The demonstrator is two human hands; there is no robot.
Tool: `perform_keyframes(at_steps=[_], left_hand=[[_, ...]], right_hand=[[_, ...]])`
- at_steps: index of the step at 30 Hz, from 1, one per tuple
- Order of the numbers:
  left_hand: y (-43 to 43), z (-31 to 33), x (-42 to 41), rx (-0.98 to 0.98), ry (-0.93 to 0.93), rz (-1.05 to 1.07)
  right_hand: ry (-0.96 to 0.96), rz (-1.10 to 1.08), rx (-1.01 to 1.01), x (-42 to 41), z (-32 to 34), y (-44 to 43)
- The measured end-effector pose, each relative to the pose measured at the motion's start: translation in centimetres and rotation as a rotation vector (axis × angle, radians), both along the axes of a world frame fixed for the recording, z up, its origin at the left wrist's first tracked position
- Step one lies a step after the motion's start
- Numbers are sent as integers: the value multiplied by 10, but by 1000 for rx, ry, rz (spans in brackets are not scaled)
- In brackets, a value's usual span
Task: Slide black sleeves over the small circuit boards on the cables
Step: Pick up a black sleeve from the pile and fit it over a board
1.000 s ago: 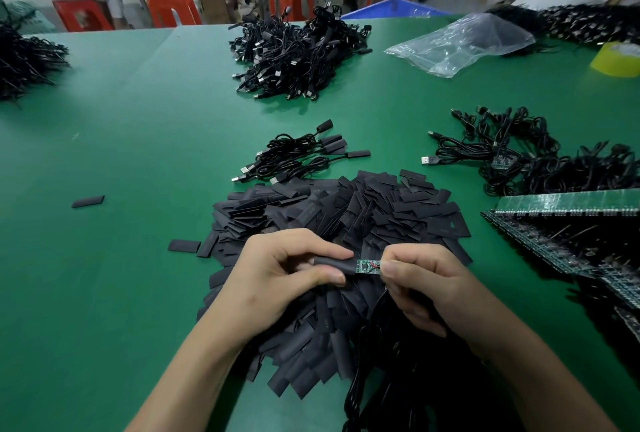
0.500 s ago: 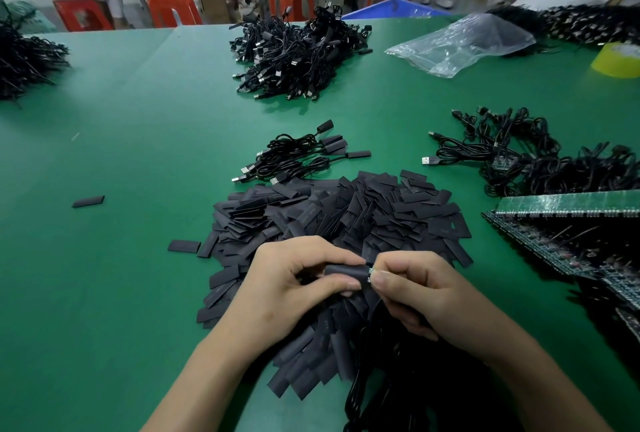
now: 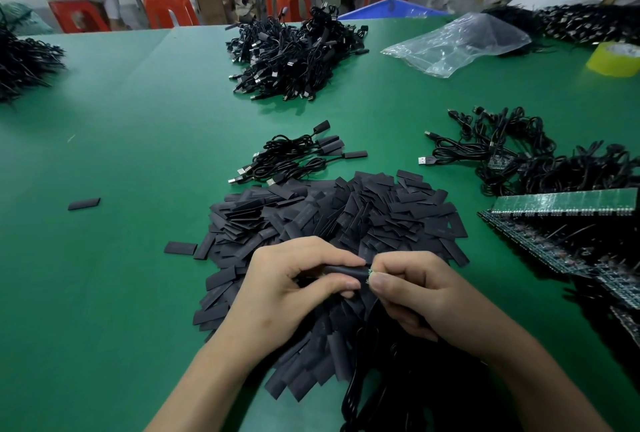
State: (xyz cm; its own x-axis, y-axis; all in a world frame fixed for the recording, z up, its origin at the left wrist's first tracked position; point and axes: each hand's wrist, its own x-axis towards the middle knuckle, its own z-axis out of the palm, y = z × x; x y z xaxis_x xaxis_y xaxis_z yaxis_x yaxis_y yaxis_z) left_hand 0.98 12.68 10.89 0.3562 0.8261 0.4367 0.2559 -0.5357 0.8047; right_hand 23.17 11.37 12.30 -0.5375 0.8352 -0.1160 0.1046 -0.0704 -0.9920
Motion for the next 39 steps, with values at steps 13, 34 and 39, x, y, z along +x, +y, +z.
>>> perform_keyframes(at_steps=[13, 34, 39], left_hand=[[2, 3, -1, 78, 92, 16], [0, -1, 3, 89, 26, 42], [1, -3, -1, 107, 18, 101]], right_hand=[[-12, 20, -11, -1, -2, 1], [-64, 21, 89, 1, -3, 2], [-61, -131, 170, -1, -5, 4]])
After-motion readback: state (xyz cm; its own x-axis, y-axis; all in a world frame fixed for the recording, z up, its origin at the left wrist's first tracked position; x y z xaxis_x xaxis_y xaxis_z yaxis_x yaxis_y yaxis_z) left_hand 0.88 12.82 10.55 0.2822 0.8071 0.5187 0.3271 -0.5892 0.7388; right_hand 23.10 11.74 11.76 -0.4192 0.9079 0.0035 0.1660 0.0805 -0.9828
